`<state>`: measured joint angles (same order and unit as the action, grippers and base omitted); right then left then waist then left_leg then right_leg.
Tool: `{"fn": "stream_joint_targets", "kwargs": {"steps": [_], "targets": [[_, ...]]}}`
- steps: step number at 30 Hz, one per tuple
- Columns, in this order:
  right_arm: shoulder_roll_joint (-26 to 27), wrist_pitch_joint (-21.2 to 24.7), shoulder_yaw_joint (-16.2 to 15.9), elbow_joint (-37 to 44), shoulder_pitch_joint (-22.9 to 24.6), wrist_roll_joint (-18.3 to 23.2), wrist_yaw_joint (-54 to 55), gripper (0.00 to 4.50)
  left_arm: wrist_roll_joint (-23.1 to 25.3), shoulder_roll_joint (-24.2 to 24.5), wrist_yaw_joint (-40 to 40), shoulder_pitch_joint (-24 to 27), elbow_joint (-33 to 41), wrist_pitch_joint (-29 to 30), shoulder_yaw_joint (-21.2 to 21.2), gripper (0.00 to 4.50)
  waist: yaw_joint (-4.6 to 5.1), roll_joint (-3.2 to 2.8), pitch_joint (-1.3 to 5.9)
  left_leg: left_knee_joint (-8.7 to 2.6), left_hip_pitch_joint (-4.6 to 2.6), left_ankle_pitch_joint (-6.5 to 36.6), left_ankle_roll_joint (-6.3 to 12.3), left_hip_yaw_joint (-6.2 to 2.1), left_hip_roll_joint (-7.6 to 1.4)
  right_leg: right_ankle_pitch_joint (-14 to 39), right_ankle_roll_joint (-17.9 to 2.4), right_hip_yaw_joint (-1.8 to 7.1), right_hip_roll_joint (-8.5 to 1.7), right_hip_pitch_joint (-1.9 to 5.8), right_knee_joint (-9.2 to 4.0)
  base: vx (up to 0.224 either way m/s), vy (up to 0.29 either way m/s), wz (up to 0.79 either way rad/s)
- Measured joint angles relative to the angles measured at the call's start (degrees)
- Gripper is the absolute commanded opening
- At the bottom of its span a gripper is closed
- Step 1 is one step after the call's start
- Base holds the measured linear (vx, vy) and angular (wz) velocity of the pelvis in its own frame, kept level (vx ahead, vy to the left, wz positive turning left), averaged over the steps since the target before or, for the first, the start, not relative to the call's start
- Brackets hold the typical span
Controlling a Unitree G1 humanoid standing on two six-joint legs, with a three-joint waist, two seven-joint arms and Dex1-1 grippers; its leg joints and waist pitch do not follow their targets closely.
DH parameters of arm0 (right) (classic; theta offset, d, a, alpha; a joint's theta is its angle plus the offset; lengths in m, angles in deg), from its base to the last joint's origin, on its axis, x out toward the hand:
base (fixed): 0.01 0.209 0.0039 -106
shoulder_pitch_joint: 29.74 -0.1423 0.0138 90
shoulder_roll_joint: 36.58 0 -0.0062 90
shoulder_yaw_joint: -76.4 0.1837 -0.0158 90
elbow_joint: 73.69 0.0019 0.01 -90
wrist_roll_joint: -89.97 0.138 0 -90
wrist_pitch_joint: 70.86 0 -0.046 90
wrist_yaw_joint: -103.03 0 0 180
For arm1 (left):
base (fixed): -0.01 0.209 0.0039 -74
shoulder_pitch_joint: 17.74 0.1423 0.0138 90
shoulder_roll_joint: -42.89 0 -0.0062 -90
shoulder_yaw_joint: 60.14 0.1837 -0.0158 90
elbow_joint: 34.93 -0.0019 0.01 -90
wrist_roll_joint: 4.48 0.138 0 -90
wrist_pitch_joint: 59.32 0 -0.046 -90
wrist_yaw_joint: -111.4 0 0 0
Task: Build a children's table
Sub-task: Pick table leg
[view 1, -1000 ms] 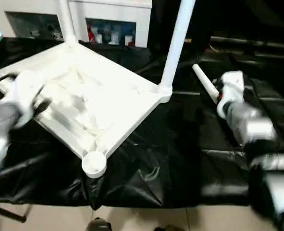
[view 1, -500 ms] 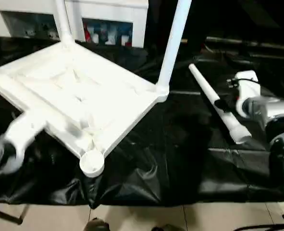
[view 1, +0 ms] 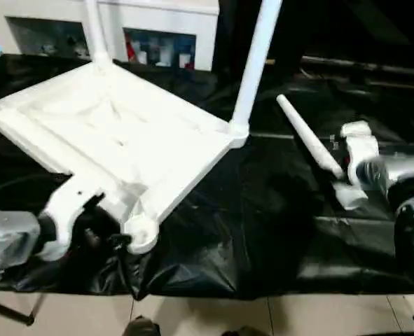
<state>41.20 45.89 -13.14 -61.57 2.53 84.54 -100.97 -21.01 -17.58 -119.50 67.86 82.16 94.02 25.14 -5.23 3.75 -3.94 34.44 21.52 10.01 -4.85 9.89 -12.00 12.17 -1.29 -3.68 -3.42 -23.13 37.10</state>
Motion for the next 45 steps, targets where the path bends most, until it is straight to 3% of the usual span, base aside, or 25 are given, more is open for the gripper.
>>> {"fn": "stream_joint_targets", "kwargs": {"steps": [4, 13, 24, 29, 33, 37, 40, 42, 45], "targets": [[0.0, 0.4, -0.3, 0.0, 0.5, -0.3, -0.1, 4.5, -1.5, 0.0, -0.5, 0.0, 1.8, -0.3, -1.3, 4.49, -0.11, 0.02, 0.01, 0.02, 0.0, 0.0, 0.0, -0.01, 0.0, 0.0, 0.0, -0.01, 0.0, 0.01, 0.0, 0.0, 0.0, 0.0], [0.0, 2.0, -0.9, -0.6, 1.8, -1.7, -1.4, 3.71, -6.1, 2.5, -3.7, 0.3, 4.2, -1.3, -6.6, 4.5, -0.11, 0.23, 0.07, 0.03, -0.01, 0.0, 0.0, 0.02, -0.01, 0.0, 0.0, -0.01, 0.0, 0.02, 0.01, 0.0, 0.0, 0.0], [-0.2, 3.3, -1.0, -0.6, 2.2, -2.1, -2.6, 2.78, -8.2, 3.6, -5.0, 0.3, 4.8, -2.2, -6.7, 4.5, -0.71, 0.6, 0.19, 0.04, -0.01, 0.0, 0.0, 0.06, -0.01, 0.0, 0.0, -0.01, 0.0, 0.02, 0.01, 0.0, 0.0, 0.0], [-0.5, 3.3, 0.6, -0.6, 3.2, -1.6, -1.6, 2.67, -5.9, -0.4, 0.3, -4.0, 3.0, -7.8, -5.8, 4.5, -1.29, 0.88, 0.34, 0.07, -0.05, 0.0, -0.02, 0.04, -0.01, 0.0, 0.0, -0.01, 0.01, 0.09, 0.03, 0.0, 0.0, 0.0], [-0.9, 2.9, 3.6, -0.6, 3.9, 0.5, 0.5, 2.66, -4.3, -4.6, 3.9, -7.3, 0.2, -11.7, -4.9, 4.5, -1.34, 0.87, 0.36, 0.13, -0.06, 0.0, -0.03, 0.02, 0.0, -0.1, 0.0, 0.0, 0.0, 0.14, 0.04, 0.0, 0.0, 0.0], [-0.7, -0.8, 8.8, 0.1, 5.9, 5.2, 4.4, 2.66, -3.2, -10.5, 6.8, -13.9, -5.4, -16.2, -0.9, 4.5, -1.33, 0.58, 0.34, 0.24, -0.12, 0.0, -0.06, -0.04, 0.01, -0.2, 0.0, 0.01, 0.0, 0.24, 0.03, 0.0, 0.0, 0.0], [0.2, -6.7, 12.7, 0.8, 7.6, 8.2, 6.8, 2.66, -0.2, -16.8, 12.2, -18.8, -12.1, -20.4, 1.2, 4.5, -1.21, 0.1, 0.26, 0.34, -0.12, -0.1, -0.09, -0.02, 0.01, -0.4, 0.0, 0.03, 0.01, 0.22, 0.05, 0.0, 0.0, 0.0], [1.2, -9.0, 14.0, 1.2, 8.0, 9.6, 7.3, 2.66, 0.1, -17.7, 13.2, -21.3, -14.7, -18.6, 3.0, 4.5, -0.87, -0.17, 0.28, 0.33, -0.12, -0.1, -0.13, -0.04, 0.01, -0.4, 0.0, 0.03, 0.03, 0.18, 0.08, 0.0, 0.0, 0.0], [2.5, -17.4, 19.0, 3.8, 11.2, 13.5, 7.6, 2.66, 0.6, -23.2, 14.8, -26.4, -21.5, -19.1, 4.4, 4.5, -1.03, -0.78, 0.35, 0.34, -0.08, -0.1, -0.1, -0.01, 0.03, -0.4, 0.0, 0.04, 0.02, 0.17, 0.02, 0.0, 0.0, 0.0]]}}
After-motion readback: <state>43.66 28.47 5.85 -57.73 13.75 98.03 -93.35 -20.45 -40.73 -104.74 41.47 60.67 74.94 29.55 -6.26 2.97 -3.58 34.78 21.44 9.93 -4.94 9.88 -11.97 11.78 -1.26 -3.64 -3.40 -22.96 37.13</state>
